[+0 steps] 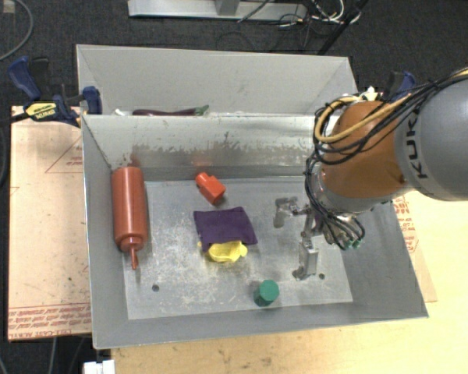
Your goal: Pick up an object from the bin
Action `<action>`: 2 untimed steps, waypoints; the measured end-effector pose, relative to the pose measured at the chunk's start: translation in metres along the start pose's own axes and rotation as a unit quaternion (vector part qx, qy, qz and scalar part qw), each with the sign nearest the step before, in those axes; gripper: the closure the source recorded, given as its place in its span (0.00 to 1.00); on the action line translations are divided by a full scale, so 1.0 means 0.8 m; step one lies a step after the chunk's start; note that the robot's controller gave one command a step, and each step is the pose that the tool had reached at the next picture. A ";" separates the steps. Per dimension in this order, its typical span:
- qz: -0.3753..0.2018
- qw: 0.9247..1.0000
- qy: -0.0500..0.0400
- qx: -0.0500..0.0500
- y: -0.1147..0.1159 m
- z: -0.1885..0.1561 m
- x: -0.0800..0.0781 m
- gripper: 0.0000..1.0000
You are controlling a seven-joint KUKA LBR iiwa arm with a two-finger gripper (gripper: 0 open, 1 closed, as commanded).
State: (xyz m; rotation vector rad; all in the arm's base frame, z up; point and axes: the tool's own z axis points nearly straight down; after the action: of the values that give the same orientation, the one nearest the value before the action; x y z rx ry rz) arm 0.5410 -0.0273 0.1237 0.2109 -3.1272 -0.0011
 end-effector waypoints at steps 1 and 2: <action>-0.016 1.000 -0.004 0.000 0.033 -0.002 -0.055 0.00; -0.055 0.998 -0.008 0.000 0.058 0.011 -0.081 0.00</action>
Offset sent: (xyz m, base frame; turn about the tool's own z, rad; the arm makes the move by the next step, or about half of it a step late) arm 0.0208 0.0755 -0.0235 -0.1921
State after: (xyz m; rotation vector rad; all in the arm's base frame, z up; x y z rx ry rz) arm 0.5985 0.0277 0.1141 0.3856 -3.1270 -0.0022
